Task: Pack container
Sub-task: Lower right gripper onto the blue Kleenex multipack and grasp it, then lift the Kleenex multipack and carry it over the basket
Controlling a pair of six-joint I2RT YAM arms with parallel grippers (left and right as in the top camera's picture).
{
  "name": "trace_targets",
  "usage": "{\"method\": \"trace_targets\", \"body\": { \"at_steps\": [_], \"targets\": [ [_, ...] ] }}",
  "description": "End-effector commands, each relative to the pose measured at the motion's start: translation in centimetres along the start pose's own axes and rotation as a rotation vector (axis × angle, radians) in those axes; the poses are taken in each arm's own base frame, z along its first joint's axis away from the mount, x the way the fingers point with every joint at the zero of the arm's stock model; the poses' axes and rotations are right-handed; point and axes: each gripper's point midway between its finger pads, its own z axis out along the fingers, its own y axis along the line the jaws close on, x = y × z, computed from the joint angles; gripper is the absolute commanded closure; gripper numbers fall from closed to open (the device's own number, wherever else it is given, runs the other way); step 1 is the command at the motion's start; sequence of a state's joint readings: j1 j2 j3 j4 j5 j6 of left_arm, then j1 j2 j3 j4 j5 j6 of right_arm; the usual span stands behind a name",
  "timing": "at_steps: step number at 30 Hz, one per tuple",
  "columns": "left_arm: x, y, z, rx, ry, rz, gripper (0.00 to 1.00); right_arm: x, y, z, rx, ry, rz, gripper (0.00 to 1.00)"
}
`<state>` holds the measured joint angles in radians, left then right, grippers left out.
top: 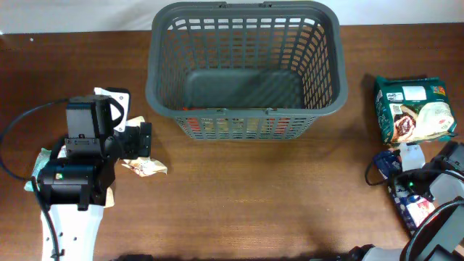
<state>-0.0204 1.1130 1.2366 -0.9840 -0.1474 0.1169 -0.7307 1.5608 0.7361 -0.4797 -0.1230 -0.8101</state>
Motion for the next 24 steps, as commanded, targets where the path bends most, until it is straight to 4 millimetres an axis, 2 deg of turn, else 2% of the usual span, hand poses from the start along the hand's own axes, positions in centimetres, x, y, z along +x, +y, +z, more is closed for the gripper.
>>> {"method": "trace_targets", "body": {
  "at_steps": [1,5,7,8,11,14,16,18,21,24],
  "targets": [
    [-0.2,0.1,-0.1,-0.006,-0.002,0.022,0.01,0.8,1.2,1.1,-0.058,0.018,0.021,0.96],
    [-0.2,0.1,-0.1,-0.006,-0.003,0.022,0.01,0.6,1.1,1.1,-0.054,0.013,0.02,0.96],
    [-0.2,0.1,-0.1,-0.006,-0.003,0.022,0.01,-0.1,1.0,0.8,-0.06,-0.014,0.017,0.96],
    [-0.3,0.1,-0.1,-0.006,-0.005,0.021,0.01,-1.0,1.1,0.5,-0.072,-0.044,0.018,0.96],
    [-0.6,0.1,-0.1,-0.008,-0.019,0.019,0.01,-5.6,0.5,-2.0,-0.088,-0.195,0.038,0.96],
    [-1.1,0.2,-0.1,-0.011,-0.04,0.016,0.01,-12.2,-0.8,-7.1,-0.079,-0.409,0.002,0.96],
    [-1.3,0.2,-0.1,-0.011,-0.047,0.015,0.01,-16.9,-1.5,-12.3,-0.089,-0.585,-0.028,0.96],
    [-1.3,0.2,-0.1,-0.012,-0.047,0.015,0.01,-21.2,-2.1,-18.5,-0.108,-0.764,-0.051,0.97],
    [-1.3,0.2,-0.1,-0.011,-0.047,0.015,0.01,-24.8,-3.1,-25.9,-0.116,-0.922,-0.021,0.96],
    [-1.4,0.2,-0.1,-0.012,-0.05,0.015,0.01,-26.9,-3.6,-31.4,-0.102,-1.033,-0.009,0.96]
  ]
}}
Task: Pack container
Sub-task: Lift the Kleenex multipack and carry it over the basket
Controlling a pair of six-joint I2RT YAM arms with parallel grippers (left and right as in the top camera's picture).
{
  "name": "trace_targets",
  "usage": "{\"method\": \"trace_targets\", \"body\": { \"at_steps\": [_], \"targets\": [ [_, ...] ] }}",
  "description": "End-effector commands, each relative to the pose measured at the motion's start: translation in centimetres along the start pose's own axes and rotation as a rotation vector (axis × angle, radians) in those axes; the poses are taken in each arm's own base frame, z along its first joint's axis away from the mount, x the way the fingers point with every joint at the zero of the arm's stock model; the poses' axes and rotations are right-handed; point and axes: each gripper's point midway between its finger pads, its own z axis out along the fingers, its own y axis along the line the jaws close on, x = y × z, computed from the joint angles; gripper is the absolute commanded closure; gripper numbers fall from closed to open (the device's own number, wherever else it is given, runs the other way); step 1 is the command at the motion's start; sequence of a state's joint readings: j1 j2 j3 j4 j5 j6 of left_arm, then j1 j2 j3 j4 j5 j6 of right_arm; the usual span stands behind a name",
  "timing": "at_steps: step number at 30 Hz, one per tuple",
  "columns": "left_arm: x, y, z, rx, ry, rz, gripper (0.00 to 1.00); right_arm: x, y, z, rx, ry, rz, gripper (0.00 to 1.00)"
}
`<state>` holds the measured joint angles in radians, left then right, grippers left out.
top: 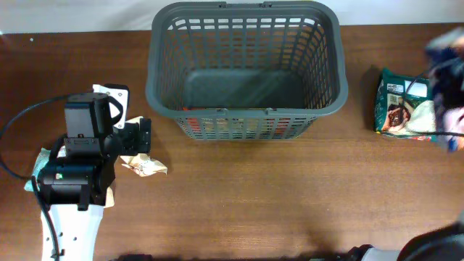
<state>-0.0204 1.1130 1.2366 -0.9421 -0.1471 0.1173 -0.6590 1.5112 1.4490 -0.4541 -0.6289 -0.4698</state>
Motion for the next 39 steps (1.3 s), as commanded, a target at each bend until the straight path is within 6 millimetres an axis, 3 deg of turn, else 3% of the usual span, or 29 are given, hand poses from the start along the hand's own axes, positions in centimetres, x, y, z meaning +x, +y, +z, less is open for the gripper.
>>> {"method": "trace_targets", "body": {
  "at_steps": [1,4,7,12,15,17,19,22,26,33,37,38,39],
  "targets": [
    [-0.5,0.1,-0.1,-0.007,-0.013,0.02,0.01,-7.6,2.0,-3.0,-0.091,-0.194,0.055,0.96],
    [-1.0,0.2,-0.1,-0.01,-0.033,0.017,0.01,-12.5,3.2,-3.4,-0.122,-0.352,0.062,0.96],
    [-1.0,0.2,-0.1,-0.01,-0.036,0.016,0.01,-17.1,6.5,-3.0,-0.2,-0.511,0.011,0.96],
    [-1.0,0.0,-0.1,-0.001,-0.037,0.017,0.01,-25.2,16.4,-4.3,-0.35,-0.915,-0.253,0.96],
    [-1.1,-0.4,-0.1,0.026,-0.04,0.017,0.01,-27.4,22.4,-4.8,-0.468,-1.061,-0.249,0.96],
    [-1.1,-0.6,-0.1,0.035,-0.041,0.017,0.01,-26.7,27.3,-2.6,-0.581,-1.025,-0.21,0.96],
    [-1.1,-0.6,-0.1,0.035,-0.041,0.017,0.01,-25.3,30.5,-0.3,-0.66,-0.95,-0.175,0.96],
    [-1.1,-0.6,-0.1,0.035,-0.041,0.017,0.01,-23.0,34.9,2.5,-0.763,-0.831,-0.132,0.96],
    [-1.1,-0.6,-0.1,0.035,-0.041,0.017,0.01,-19.8,38.7,4.8,-0.849,-0.663,-0.09,0.96],
    [-1.1,-0.6,-0.1,0.035,-0.042,0.017,0.01,-14.4,40.0,7.5,-0.88,-0.384,-0.051,0.96],
    [-1.1,-0.6,-0.1,0.035,-0.042,0.017,0.01,-12.7,40.0,8.1,-0.883,-0.295,-0.026,0.96],
    [-1.1,-0.6,-0.1,0.035,-0.042,0.017,0.01,-12.6,40.0,8.2,-0.884,-0.288,-0.024,0.86],
    [-1.1,-0.6,-0.1,0.035,-0.042,0.017,0.01,-12.6,40.0,8.2,-0.884,-0.288,-0.023,0.59]
  ]
}}
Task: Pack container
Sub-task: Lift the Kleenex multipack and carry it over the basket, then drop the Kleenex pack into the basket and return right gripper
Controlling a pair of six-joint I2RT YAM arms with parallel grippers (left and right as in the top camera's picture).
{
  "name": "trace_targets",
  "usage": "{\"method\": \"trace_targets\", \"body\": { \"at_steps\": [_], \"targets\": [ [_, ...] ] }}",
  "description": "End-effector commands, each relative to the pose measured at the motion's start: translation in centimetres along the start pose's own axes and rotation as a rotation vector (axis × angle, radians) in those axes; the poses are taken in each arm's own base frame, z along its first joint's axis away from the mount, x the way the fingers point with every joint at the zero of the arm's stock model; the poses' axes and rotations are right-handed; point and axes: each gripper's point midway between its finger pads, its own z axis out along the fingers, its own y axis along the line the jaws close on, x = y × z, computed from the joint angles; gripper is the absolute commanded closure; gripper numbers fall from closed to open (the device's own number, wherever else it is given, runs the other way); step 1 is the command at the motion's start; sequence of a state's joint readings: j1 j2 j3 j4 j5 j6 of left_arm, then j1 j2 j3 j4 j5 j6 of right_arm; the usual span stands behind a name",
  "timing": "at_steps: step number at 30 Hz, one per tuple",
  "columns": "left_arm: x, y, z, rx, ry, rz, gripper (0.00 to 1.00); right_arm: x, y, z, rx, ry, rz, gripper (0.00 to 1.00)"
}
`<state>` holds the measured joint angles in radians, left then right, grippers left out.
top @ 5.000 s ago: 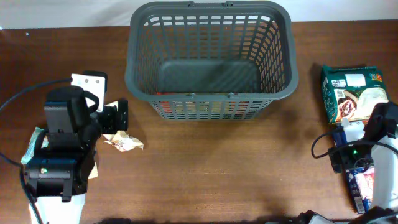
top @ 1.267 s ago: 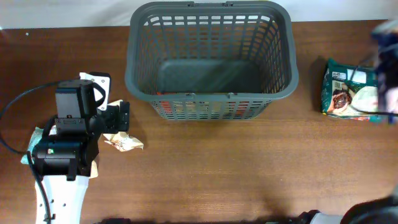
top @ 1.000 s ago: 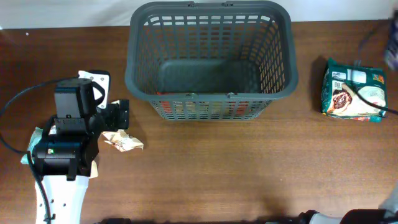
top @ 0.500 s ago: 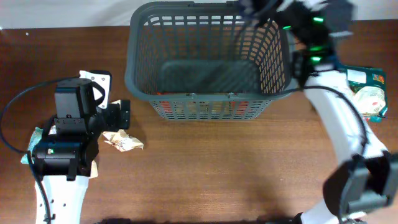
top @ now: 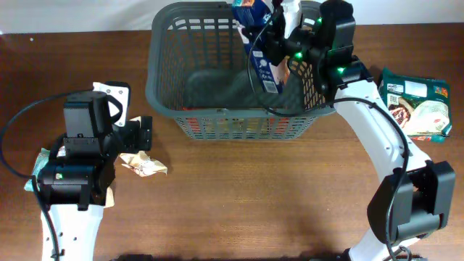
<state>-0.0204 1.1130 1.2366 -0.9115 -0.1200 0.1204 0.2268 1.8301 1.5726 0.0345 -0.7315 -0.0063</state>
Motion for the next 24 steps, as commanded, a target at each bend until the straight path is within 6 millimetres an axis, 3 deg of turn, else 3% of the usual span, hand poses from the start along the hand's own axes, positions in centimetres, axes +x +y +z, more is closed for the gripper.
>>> {"method": "trace_targets", "body": {
  "at_steps": [1,3,6,11,14,18,21,24],
  "targets": [
    [-0.4,-0.2,-0.1,0.012,-0.009,0.018,0.01,-2.3,0.4,-0.9,0.005,-0.041,-0.051,0.43],
    [-0.4,-0.2,-0.1,0.012,-0.009,0.018,0.01,-2.7,0.4,-0.9,0.004,-0.053,-0.062,0.01],
    [-0.3,-0.2,-0.1,0.012,-0.009,0.018,0.01,-4.5,1.3,-1.3,-0.024,-0.114,-0.114,0.01],
    [-0.4,-0.2,-0.1,0.012,-0.01,0.018,0.01,-13.3,5.3,-4.5,-0.137,-0.43,-0.206,0.01],
    [-0.4,-0.2,-0.1,0.012,-0.012,0.017,0.01,-16.9,6.6,-7.3,-0.158,-0.598,-0.295,0.01],
    [-0.4,-0.2,-0.1,0.012,-0.012,0.017,0.01,-18.3,3.3,-9.9,-0.065,-0.657,-0.242,0.01],
    [-0.4,-0.2,-0.1,0.012,-0.012,0.017,0.01,-17.1,-0.8,-11.2,0.002,-0.596,-0.111,0.01],
    [-0.4,-0.2,-0.1,0.012,-0.012,0.017,0.01,-14.6,-4.9,-12.6,0.055,-0.488,0.011,0.01]
  ]
}}
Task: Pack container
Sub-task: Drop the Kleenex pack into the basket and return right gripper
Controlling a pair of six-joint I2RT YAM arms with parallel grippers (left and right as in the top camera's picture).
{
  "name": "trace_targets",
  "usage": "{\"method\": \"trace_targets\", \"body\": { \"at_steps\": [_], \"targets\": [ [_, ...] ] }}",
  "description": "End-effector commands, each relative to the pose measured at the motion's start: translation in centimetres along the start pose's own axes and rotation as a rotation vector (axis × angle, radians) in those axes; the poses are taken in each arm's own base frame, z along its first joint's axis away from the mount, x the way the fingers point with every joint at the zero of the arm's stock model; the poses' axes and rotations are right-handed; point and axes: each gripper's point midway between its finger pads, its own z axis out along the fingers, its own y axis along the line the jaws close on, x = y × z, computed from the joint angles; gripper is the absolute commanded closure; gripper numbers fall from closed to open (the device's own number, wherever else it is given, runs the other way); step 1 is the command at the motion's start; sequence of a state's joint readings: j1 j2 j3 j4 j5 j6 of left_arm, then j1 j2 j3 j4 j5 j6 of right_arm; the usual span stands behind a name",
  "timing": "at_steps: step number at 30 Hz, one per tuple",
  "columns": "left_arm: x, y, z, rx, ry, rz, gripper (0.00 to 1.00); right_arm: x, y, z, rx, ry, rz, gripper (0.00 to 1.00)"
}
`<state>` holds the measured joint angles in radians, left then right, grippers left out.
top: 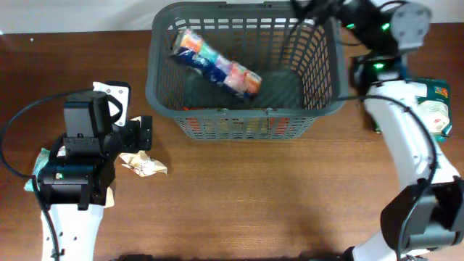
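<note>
The grey plastic basket stands at the back middle of the table. A blue, colourful packet lies slantwise on its floor. My right gripper is above the basket's far right corner, at the frame's top edge, open and holding nothing. A green snack bag lies right of the basket, partly behind the right arm. My left gripper is open low over the table at the left, just above a crumpled yellowish wrapper.
A white packet lies by the left wrist. Pale wrappers stick out from under the left arm. The right arm runs from the lower right corner up to the basket's right side.
The blue packet was in my right gripper over the basket's far middle; now it lies on the basket floor. The right gripper has let go and moved right. The left arm has not moved.
My right gripper was down at the right front by the blue packet, beside the green bag. Then the arm showed blurred at the right edge, off the table. Then it held the packet over the basket, and now the packet lies inside. The left arm stayed put.
</note>
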<state>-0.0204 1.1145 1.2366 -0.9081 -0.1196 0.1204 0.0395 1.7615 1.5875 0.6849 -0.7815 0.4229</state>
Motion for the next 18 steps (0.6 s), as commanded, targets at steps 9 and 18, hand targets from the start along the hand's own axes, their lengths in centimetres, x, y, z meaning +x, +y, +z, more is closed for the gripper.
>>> {"method": "trace_targets", "body": {
  "at_steps": [9,18],
  "targets": [
    [-0.4,-0.2,-0.1,0.012,-0.01,0.018,0.01,6.9,-13.0,-16.0,0.38,0.365,0.459,0.01],
    [-0.4,-0.2,-0.1,0.012,-0.01,0.018,0.01,15.8,-14.0,-36.6,0.944,0.869,0.652,0.01]
  ]
}}
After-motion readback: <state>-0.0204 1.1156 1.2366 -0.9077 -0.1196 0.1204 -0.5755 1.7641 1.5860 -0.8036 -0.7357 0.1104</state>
